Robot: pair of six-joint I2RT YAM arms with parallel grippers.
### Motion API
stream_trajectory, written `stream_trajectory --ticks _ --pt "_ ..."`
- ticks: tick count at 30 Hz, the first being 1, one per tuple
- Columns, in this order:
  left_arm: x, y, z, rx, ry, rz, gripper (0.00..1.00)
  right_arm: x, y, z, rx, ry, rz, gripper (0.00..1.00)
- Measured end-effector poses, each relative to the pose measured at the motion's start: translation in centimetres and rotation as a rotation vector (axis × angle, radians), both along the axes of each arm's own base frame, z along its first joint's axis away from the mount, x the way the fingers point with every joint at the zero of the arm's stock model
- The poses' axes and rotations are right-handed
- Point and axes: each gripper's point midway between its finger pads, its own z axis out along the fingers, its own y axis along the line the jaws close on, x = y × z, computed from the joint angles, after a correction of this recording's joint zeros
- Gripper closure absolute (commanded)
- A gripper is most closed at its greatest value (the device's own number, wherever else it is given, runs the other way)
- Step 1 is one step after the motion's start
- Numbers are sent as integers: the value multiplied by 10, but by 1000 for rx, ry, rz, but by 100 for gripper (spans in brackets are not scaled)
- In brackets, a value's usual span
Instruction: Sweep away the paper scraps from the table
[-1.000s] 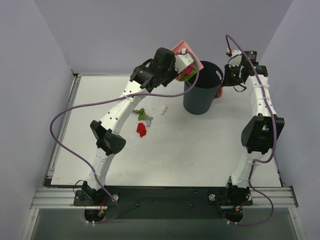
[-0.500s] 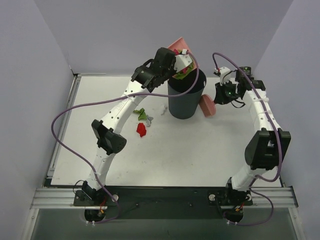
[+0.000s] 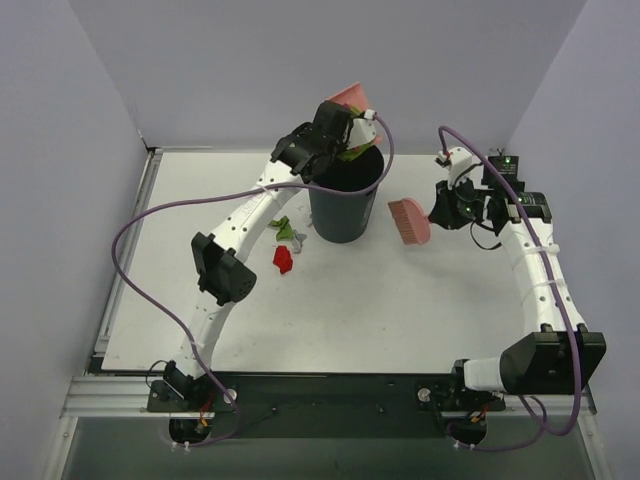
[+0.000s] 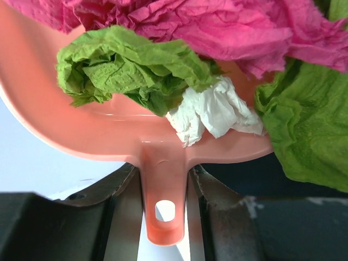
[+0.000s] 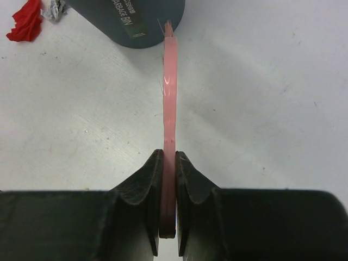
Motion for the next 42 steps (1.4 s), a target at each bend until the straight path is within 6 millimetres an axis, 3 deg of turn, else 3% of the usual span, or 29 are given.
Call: stream_trajectory --ticks 8,11,17,23,27,30,38,40,42 --pt "6 36 -21 216 33 4 100 -4 -21 7 28 2 -102 100" --pt "6 40 -22 320 19 -28 100 -4 -24 7 41 10 -128 100" --pt "12 25 6 554 -152 -99 100 -8 -23 1 57 37 -146 100" --pt "12 -7 15 798 -322 -202 100 -16 -24 -11 66 74 -162 100" --pt "12 -14 27 900 -392 -217 100 -20 -27 -9 72 70 -175 100" --pt "13 -15 44 910 -448 -193 100 -21 -28 -8 74 63 -177 100" --pt "12 -12 63 936 -475 -181 100 -23 -25 -7 108 75 -185 100" --pt "12 -8 82 911 -476 -153 100 -23 -23 -6 124 82 -192 100" --pt "12 -3 115 821 -496 -97 100 -24 -22 -5 137 86 -199 100"
